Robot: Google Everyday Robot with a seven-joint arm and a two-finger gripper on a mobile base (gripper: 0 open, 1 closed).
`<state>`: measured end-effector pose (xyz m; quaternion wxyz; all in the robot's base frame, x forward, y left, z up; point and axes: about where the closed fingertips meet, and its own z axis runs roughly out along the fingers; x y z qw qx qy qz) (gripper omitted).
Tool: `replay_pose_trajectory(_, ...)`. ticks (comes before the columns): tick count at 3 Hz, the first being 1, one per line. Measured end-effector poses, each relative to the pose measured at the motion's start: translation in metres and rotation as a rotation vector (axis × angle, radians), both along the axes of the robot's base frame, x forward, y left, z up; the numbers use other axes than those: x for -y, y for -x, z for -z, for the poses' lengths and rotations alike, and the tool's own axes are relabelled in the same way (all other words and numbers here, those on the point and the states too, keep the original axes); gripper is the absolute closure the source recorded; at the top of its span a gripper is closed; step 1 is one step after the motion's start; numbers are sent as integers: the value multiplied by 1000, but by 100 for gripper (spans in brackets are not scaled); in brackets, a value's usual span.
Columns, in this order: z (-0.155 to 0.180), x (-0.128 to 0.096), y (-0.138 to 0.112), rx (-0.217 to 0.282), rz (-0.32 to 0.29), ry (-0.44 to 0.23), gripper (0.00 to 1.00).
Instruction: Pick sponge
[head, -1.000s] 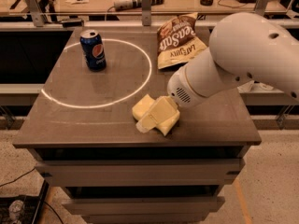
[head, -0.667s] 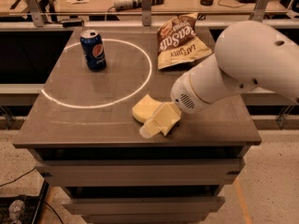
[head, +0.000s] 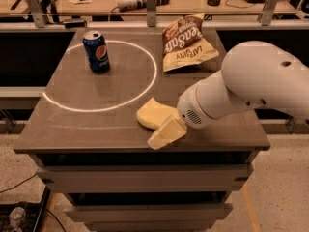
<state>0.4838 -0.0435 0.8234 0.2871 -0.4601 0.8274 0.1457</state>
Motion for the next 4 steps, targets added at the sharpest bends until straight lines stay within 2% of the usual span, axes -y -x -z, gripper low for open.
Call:
replay_pose_trajectory(1, 4, 0, 1, 23, 2, 16, 38)
replay_pose_trajectory(3, -2, 0, -1, 26, 8, -1, 84)
replay_pose_trajectory(4, -2, 0, -1, 26, 8, -1, 100)
